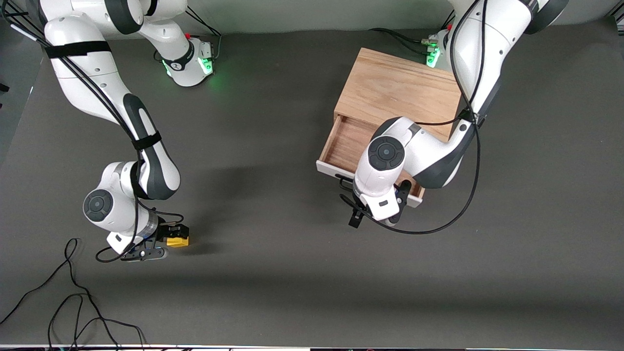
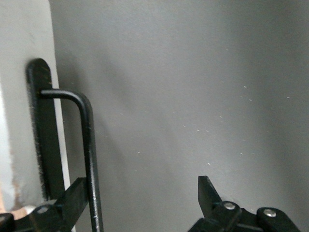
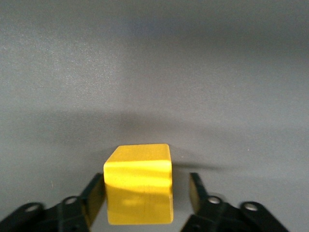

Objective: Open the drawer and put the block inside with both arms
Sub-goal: 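Lower the right gripper over the yellow cube and close on it, then lift the cube with the right gripper while the left gripper withdraws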

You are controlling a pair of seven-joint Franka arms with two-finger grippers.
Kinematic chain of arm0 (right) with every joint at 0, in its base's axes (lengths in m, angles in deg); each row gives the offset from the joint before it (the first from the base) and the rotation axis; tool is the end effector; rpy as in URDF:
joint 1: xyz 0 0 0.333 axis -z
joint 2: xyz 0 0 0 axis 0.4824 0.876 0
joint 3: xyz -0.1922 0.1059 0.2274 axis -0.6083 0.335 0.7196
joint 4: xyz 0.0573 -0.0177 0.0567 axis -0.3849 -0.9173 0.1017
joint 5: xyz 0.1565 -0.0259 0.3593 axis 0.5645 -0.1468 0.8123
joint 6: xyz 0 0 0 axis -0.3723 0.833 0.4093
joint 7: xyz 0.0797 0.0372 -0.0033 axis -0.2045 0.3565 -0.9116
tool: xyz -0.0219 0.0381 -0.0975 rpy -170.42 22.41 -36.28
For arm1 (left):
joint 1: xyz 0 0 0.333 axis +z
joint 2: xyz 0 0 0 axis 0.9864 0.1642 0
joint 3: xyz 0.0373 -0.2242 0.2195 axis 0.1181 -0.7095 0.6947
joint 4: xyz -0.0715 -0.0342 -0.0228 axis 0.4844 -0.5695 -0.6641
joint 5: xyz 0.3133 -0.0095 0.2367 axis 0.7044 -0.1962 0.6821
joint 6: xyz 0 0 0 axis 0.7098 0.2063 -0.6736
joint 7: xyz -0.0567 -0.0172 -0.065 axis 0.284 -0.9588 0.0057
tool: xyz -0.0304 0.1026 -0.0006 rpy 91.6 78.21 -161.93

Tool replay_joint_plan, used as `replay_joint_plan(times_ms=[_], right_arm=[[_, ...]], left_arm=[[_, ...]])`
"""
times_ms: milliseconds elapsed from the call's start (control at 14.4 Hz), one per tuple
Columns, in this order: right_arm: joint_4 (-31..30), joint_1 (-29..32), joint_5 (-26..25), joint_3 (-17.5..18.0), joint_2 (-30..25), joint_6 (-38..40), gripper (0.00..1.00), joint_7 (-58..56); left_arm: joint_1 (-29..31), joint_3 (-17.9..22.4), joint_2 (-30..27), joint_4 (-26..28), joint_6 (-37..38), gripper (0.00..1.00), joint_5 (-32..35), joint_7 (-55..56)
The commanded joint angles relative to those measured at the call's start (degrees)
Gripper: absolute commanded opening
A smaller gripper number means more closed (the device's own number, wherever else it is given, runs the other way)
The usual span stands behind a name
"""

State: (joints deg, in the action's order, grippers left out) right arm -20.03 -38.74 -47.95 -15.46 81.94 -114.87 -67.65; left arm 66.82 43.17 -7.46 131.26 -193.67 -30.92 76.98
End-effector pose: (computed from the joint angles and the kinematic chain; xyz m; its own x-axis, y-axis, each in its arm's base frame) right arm 0.6741 0.0418 0.2074 0.9957 0.0761 0.0535 0.0762 -0.9971 0.0002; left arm 0.6066 -0.3908 0.3118 0.4113 0.9106 -0.0412 0.9080 -0.4053 0.1063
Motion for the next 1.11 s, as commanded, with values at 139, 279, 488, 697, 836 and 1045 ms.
replay_joint_plan(times_ms=[139, 279, 488, 697, 836, 1045], right_arm=[[2.5, -0.1, 0.6, -0.1, 0.2, 0.3, 0.14, 0.0], [2.8, -0.1, 0.6, -0.1, -0.3, 1.5, 0.13, 0.0], [6.1, -0.3, 0.6, -0.1, -0.9, 6.9, 0.12, 0.3], [10.0, -0.3, 0.6, -0.1, -2.1, 13.2, 0.08, 0.7], [12.4, -0.5, 0.7, 0.0, -2.4, 16.9, 0.03, 0.9], [13.9, -1.3, 0.6, -0.1, -3.9, 20.2, 0.00, 1.8]], left_arm=[[-0.9, 0.4, 1.5, -4.2, 0.4, 1.00, 1.8, 0.9], [-0.3, 0.2, -0.5, -4.3, 2.9, 1.00, 1.5, 0.8], [1.6, -0.1, -4.8, -5.1, 8.4, 1.00, 1.1, -0.5], [5.6, -0.5, -10.0, -4.9, 16.2, 1.00, -4.4, -11.2], [9.8, -0.4, -14.1, -4.6, 23.7, 1.00, -9.2, -22.1], [16.0, -0.4, -19.2, -4.1, 32.2, 1.00, -12.4, -36.9]])
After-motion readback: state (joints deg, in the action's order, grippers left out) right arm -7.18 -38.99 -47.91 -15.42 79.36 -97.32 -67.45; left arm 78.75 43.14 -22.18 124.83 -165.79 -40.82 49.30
